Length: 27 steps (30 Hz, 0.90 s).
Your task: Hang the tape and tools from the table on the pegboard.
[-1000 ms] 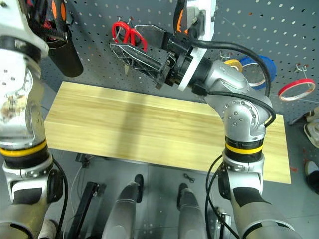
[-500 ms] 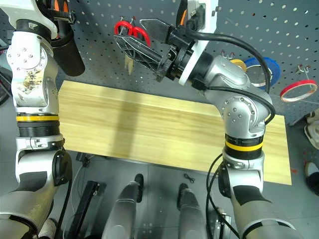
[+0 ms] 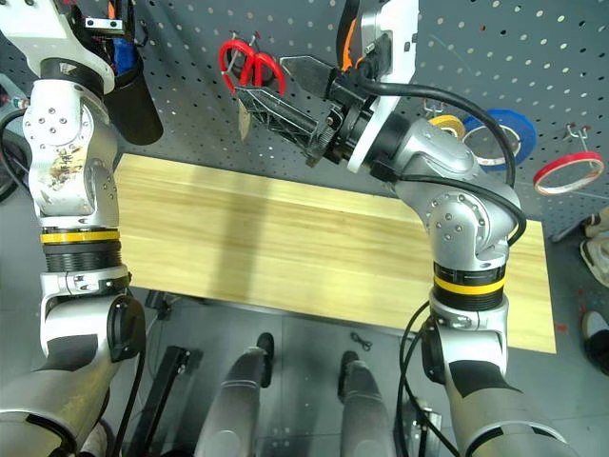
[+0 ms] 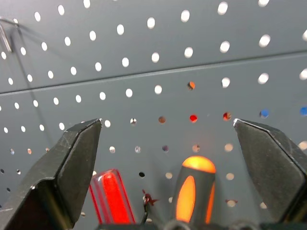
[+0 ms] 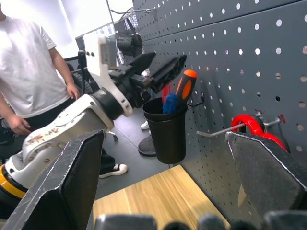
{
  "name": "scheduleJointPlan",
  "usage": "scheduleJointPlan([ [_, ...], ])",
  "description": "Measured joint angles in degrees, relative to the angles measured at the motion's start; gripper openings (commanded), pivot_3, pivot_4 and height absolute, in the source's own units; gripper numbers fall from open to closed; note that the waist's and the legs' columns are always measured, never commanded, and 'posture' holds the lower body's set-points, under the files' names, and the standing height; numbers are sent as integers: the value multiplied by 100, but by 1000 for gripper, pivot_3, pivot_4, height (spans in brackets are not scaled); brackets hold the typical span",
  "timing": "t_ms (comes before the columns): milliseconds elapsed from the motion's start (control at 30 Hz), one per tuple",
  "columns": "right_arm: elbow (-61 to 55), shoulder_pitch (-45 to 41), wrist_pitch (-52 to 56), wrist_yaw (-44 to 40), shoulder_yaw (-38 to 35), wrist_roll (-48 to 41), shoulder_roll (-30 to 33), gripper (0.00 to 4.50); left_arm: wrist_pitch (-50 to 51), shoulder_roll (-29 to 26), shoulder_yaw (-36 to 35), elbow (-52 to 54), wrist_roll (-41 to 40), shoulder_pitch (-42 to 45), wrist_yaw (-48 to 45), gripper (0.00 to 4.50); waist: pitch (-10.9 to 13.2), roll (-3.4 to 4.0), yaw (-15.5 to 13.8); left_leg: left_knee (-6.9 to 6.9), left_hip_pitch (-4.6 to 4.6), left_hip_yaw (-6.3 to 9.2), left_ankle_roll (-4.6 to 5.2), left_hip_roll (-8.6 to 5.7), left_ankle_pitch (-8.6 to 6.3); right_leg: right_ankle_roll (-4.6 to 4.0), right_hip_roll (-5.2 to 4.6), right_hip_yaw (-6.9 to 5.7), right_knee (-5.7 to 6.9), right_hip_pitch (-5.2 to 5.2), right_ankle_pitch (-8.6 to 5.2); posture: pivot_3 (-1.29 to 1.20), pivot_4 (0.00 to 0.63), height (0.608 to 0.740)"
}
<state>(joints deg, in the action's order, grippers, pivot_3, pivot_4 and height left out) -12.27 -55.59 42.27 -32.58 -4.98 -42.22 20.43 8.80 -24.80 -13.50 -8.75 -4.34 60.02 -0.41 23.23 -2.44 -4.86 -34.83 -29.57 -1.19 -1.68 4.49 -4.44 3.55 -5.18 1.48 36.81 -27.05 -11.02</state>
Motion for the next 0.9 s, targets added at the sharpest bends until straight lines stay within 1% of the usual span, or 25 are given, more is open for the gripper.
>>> scheduleJointPlan([
  [67, -39, 178, 0, -25, 13, 50, 102, 4500, 285, -3, -13, 519, -215, -314, -195, 4440, 0, 0, 0, 0, -1, 0, -2, 0, 1, 0, 0, 0, 2, 0, 0, 155, 338, 740],
  [167, -343, 538, 13, -145, 74, 49, 308, 4500, 926, -21, -28, 1251, -785, -761, -664, 4440, 0, 0, -3, 0, 0, 4, -2, 0, 2, 0, 0, -2, 5, 0, 0, 169, 340, 740],
  [300, -912, 1348, 122, -311, 214, 46, 730, 4500, 2292, -238, -13, 2208, -1873, -1497, -1392, 4440, 0, 0, -2, -5, 9, 9, -2, 0, 2, 0, 0, -1, 17, 9, 0, 181, 343, 740],
  [333, -1044, 1609, 170, -303, 227, 80, 833, 4500, 2749, -307, -32, 2465, -2210, -1764, -1533, 4440, -1, 1, -4, -9, 11, 9, 0, 0, 4, 0, 0, -1, 7, 9, -1, 176, 339, 740],
  [400, -1287, 2174, 177, -231, 277, 224, 1013, 4500, 3298, -435, -19, 2868, -2638, -2485, -1805, 4440, -23, 4, 23, -1, 38, 9, 0, 0, 4, 1, -1, 0, -2, 35, -1, 167, 326, 740],
  [500, -1484, 2976, 137, 46, 439, 729, 1130, 4500, 3786, -619, 326, 3094, -2810, -3464, -2139, 4440, -55, 3, 68, -3, 45, 9, -1, 0, 5, -4, 1, -1, -8, 35, -3, 152, 314, 740],
  [533, -1487, 3206, 67, 152, 459, 907, 1135, 4500, 3783, -637, 518, 3106, -2774, -3670, -2238, 4440, -56, 2, 74, 0, 45, 9, -5, 1, 11, -8, 2, -2, -11, 33, -1, 135, 301, 740],
  [567, -1487, 3397, 10, 251, 466, 1065, 1140, 4500, 3750, -645, 700, 3120, -2707, -3822, -2315, 4440, -72, 2, 79, 0, 45, 8, -9, 1, 14, -10, 1, -2, -14, 33, 0, 135, 301, 740],
  [600, -1479, 3686, -115, 384, 470, 1321, 1145, 4500, 3626, -644, 1009, 3098, -2551, -4008, -2419, 4440, -121, 5, 71, -1, 43, 7, -23, 0, 10, -10, -1, -2, -18, 35, 0, 114, 279, 740],
  [667, -1431, 4020, -289, 563, 458, 1668, 1167, 4500, 3414, -539, 1353, 2921, -2373, -4145, -2561, 4440, -223, 5, 74, -1, 42, 5, -36, 0, 2, -9, -2, -4, -37, 40, 7, 94, 252, 740],
  [700, -1401, 4194, -368, 672, 447, 1849, 1170, 4500, 3241, -420, 1507, 2749, -2261, -4186, -2634, 4440, -305, 5, 81, 3, 45, 5, -36, 2, 2, -7, 0, -9, -64, 52, 18, 94, 252, 740],
  [733, -1371, 4426, -522, 771, 411, 2018, 1175, 4500, 3026, -321, 1709, 2517, -2133, -4198, -2739, 4440, -399, 11, 86, 7, 48, 6, -39, 3, 0, -6, -2, -17, -84, 67, 21, 67, 223, 740],
  [833, -1119, 4972, -851, 1070, 334, 2438, 1079, 4500, 2260, -133, 2301, 1634, -1557, -4196, -3022, 4440, -654, 13, 107, 10, 58, -1, -39, 2, -4, -6, -6, -18, -113, 86, 21, 37, 189, 740],
  [900, -857, 5240, -1015, 1336, 242, 2700, 918, 4500, 1819, 25, 2529, 980, -1241, -4155, -3151, 4440, -798, 14, 145, 12, 64, -3, -38, 2, -4, -6, -6, -18, -115, 87, 22, 15, 151, 740],
])
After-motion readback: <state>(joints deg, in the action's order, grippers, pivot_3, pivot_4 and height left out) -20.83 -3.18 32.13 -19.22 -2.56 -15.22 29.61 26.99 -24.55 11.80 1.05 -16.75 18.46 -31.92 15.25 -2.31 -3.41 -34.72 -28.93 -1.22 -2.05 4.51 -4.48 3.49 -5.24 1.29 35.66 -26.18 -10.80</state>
